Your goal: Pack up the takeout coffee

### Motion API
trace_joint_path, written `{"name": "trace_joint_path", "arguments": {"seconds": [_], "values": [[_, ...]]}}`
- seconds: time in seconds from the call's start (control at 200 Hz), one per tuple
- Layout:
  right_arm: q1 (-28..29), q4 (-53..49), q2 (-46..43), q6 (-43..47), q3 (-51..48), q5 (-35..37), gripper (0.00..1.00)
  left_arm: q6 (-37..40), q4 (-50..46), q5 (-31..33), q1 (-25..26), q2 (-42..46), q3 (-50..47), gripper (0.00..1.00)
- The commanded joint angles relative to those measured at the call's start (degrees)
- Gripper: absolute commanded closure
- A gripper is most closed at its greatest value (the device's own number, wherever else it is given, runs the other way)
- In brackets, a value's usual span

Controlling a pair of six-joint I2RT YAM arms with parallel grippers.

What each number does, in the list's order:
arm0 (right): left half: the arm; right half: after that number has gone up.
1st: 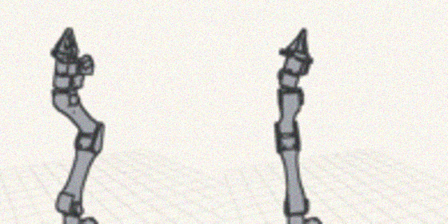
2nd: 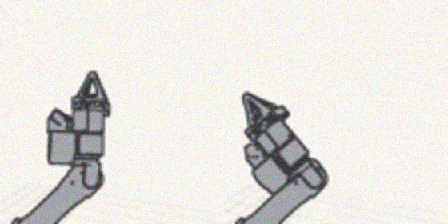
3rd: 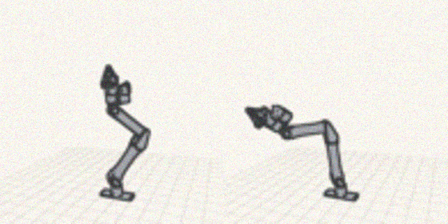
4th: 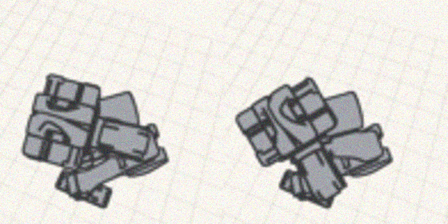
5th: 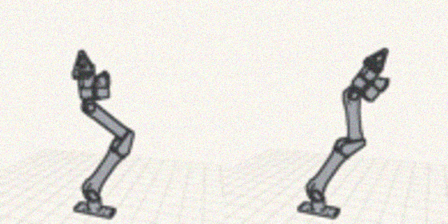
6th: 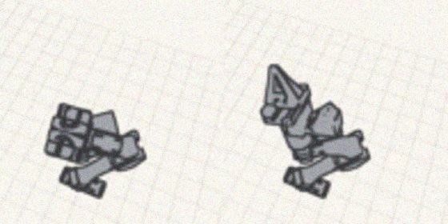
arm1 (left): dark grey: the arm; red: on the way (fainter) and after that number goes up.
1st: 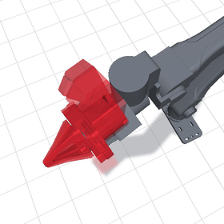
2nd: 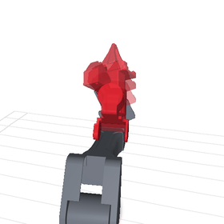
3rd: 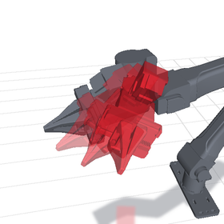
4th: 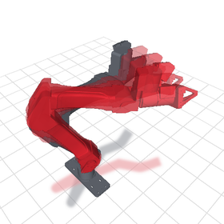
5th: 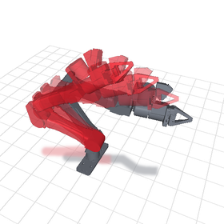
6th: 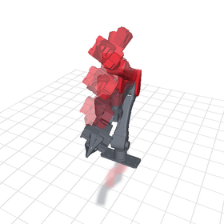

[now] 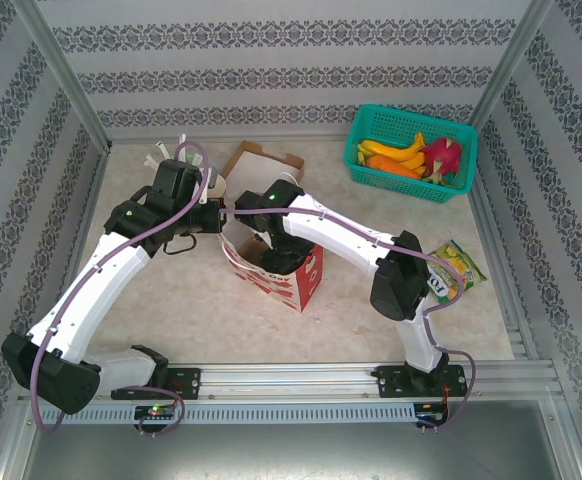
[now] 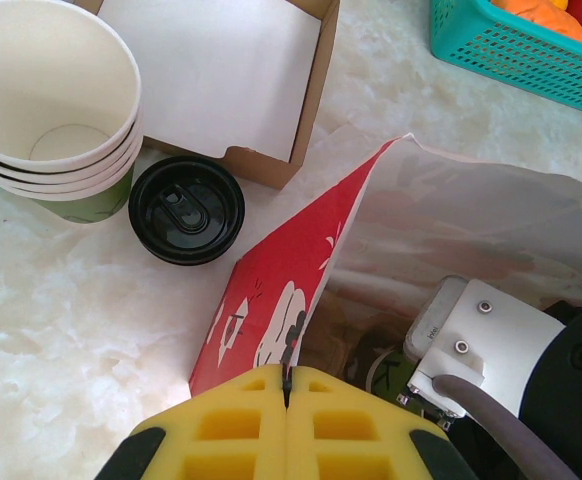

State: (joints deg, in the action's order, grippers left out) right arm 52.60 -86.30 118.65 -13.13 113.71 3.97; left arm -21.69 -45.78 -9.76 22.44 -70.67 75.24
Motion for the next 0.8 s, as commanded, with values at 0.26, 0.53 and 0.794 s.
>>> {"name": "trace_joint_path", "arguments": {"seconds": [0.26, 0.53, 0.794], "values": [[-0.52, 1.99, -1.26, -0.14, -0.56, 0.31, 0.48, 0.69, 0.87, 0.00, 0.33, 0.17, 1.02, 1.00], [-0.83, 2.37, -1.23, -0.13, -0.52, 0.27, 0.48, 0.78, 0.96, -0.18, 0.38, -0.25, 1.30, 1.00], [-0.92, 2.54, -1.15, -0.15, -0.74, 0.08, 0.48, 0.82, 0.90, -0.10, 0.39, -0.22, 1.16, 1.00]]}}
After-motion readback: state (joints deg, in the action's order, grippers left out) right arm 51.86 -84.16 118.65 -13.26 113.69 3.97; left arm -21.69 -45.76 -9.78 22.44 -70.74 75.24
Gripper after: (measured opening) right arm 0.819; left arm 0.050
